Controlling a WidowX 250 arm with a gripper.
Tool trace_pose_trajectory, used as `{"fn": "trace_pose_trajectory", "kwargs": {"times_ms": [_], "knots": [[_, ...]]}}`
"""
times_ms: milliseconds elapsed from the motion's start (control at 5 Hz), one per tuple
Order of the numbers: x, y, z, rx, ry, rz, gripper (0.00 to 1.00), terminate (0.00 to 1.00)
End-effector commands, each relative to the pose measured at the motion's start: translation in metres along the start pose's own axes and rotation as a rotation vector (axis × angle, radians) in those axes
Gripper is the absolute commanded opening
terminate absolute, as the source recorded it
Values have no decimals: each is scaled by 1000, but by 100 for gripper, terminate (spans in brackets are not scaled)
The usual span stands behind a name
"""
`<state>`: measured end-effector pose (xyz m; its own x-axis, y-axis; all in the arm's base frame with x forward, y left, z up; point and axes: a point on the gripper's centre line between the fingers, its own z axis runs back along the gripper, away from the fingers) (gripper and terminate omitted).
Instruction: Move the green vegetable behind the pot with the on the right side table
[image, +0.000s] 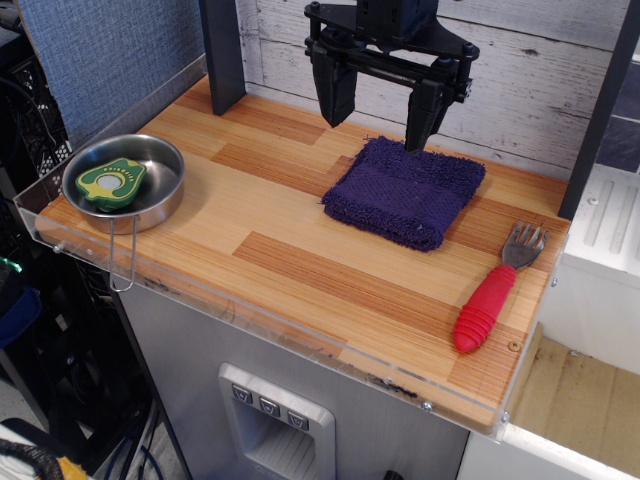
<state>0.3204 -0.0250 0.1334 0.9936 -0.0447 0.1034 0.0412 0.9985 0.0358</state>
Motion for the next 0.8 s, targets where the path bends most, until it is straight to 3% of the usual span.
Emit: {"fn": "trace_pose_trajectory", "kwargs": {"times_ms": [0, 200, 400, 600], "knots": [[0, 0, 0, 0, 0, 0, 100, 0], [-6, 30, -11, 17, -9, 21, 100, 0], [-19, 69, -42, 70, 41, 129, 100, 0], [-34, 115, -53, 83, 35, 149, 100, 0]]}}
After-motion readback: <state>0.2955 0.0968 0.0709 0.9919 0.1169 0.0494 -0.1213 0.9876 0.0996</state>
